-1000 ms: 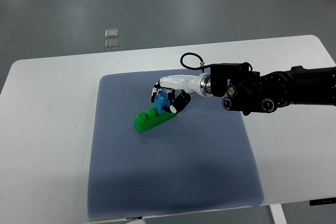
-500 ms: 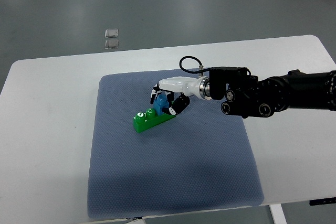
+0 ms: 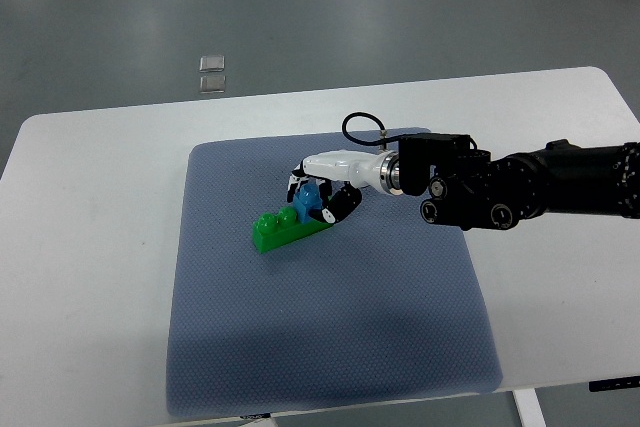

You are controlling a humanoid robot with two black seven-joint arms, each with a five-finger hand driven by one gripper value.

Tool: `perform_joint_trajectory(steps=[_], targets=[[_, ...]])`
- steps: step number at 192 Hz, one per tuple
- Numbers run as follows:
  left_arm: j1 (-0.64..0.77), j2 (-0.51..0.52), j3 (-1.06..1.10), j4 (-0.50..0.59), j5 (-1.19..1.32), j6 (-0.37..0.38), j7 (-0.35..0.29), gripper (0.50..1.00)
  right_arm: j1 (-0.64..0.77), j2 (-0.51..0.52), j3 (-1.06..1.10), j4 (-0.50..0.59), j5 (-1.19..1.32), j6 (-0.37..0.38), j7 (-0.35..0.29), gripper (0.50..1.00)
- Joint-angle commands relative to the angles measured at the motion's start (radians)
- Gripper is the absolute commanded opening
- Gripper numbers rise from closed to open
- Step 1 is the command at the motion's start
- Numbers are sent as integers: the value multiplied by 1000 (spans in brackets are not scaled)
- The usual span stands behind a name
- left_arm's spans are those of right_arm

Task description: Stack blue block on green block with right hand

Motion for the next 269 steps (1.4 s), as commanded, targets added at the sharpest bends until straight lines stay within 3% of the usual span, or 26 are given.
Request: perform_joint_trajectory(steps=[1, 45, 46, 56, 66, 67, 102, 134, 216, 269], targets=[[0, 0, -1, 1, 0, 0, 0, 1000, -4, 4, 0, -7, 0, -9, 0, 525], [0, 0, 0, 1, 0, 0, 0, 1000, -3, -2, 9, -5, 3, -4, 0, 541], [0, 0, 0, 1, 0, 0, 0, 1000, -1, -5, 9, -5, 4, -2, 0, 566], [0, 0, 0, 1, 0, 0, 0, 1000, -1, -8, 9, -5, 4, -1, 0, 613], [0, 0, 0, 1, 0, 0, 0, 1000, -1, -8, 9, -5, 4, -1, 0, 613], [0, 0, 0, 1, 0, 0, 0, 1000, 0, -10, 11, -1, 4, -1, 0, 690], [0, 0, 0, -1, 0, 0, 0, 1000, 8, -23, 12, 9, 6, 2, -2, 864], [0, 0, 0, 1, 0, 0, 0, 1000, 11, -31, 15, 10, 6, 22, 0, 891], [0, 0, 0, 1, 0, 0, 0, 1000, 77, -91, 81, 9, 21, 122, -5, 893], [0, 0, 0, -1, 0, 0, 0, 1000, 97, -137, 155, 1, 32, 133, -14, 901]])
